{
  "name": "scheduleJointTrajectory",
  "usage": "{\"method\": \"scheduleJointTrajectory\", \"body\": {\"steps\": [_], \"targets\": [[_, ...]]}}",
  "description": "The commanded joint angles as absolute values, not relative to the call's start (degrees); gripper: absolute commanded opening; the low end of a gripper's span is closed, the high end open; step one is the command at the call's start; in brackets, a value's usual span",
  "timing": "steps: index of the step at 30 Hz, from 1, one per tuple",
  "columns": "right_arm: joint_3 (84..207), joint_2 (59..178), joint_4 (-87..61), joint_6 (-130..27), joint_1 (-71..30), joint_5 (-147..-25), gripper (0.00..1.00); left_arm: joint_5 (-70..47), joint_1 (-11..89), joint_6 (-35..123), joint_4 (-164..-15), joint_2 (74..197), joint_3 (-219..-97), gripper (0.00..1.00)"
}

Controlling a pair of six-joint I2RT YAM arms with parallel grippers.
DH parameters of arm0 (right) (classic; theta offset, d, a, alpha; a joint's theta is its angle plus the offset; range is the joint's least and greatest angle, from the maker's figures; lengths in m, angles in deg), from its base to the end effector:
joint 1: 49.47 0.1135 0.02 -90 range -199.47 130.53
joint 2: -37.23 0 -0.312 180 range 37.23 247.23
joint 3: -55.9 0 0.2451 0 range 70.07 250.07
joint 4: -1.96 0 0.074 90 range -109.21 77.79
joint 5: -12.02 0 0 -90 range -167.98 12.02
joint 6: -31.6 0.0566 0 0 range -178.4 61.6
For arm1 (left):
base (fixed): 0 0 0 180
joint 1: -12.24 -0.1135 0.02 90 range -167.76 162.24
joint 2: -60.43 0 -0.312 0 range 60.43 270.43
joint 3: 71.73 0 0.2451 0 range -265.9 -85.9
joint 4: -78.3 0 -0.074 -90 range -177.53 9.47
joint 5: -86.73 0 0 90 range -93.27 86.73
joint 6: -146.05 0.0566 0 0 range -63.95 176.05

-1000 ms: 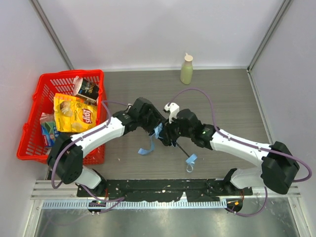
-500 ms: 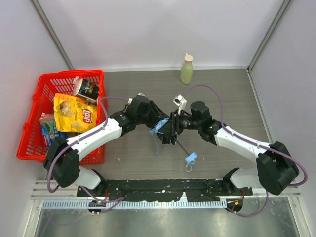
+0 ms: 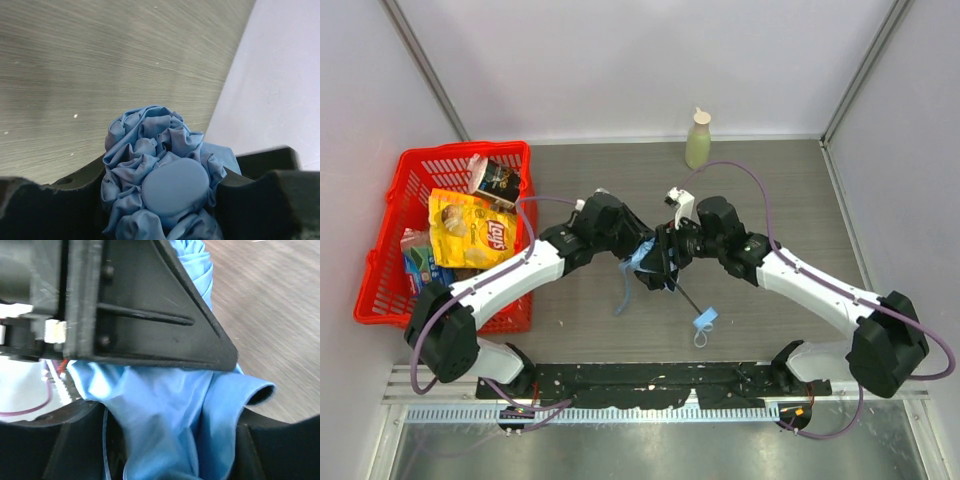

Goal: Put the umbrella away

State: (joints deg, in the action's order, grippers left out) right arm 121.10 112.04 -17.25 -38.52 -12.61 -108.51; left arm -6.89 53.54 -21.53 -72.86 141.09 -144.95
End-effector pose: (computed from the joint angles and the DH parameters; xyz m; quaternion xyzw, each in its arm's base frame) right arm 0.2127 0.1954 0.3145 -0.2551 0.8016 0.4327 0.3243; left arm 0.2362 -0.2123 0.3124 -0.2641 0.8518 -0.4032 0.2053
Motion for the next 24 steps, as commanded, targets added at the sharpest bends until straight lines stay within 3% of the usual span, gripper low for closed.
{"method": "scheduleJointTrajectory", "body": {"steps": [1, 4, 18, 20, 22, 24], "targets": [[125.8, 106.32, -23.98, -45.04, -5.38, -86.37, 0.7, -6.17, 53.11, -21.47, -65.13, 142.86, -148.56, 0.0], [125.97, 105.96, -24.78, -46.44, -0.97, -83.0, 0.78, -6.26, 52.85, -21.73, -63.45, 144.53, -149.88, 0.0], [134.14, 119.58, -27.16, -54.71, 11.61, -62.87, 0.8, -6.34, 52.85, -25.33, -54.4, 147.26, -154.1, 0.0], [133.53, 119.94, -26.1, -55.23, 11.61, -60.68, 0.77, -7.4, 52.76, -26.3, -53.7, 147.79, -154.37, 0.0], [132.74, 119.94, -24.61, -55.76, 11.61, -58.92, 0.67, -8.37, 52.76, -26.74, -53.61, 148.14, -154.19, 0.0], [131.34, 119.5, -23.2, -56.46, 11.61, -58.39, 0.49, -8.98, 52.85, -27.18, -53.87, 148.05, -153.84, 0.0]]}}
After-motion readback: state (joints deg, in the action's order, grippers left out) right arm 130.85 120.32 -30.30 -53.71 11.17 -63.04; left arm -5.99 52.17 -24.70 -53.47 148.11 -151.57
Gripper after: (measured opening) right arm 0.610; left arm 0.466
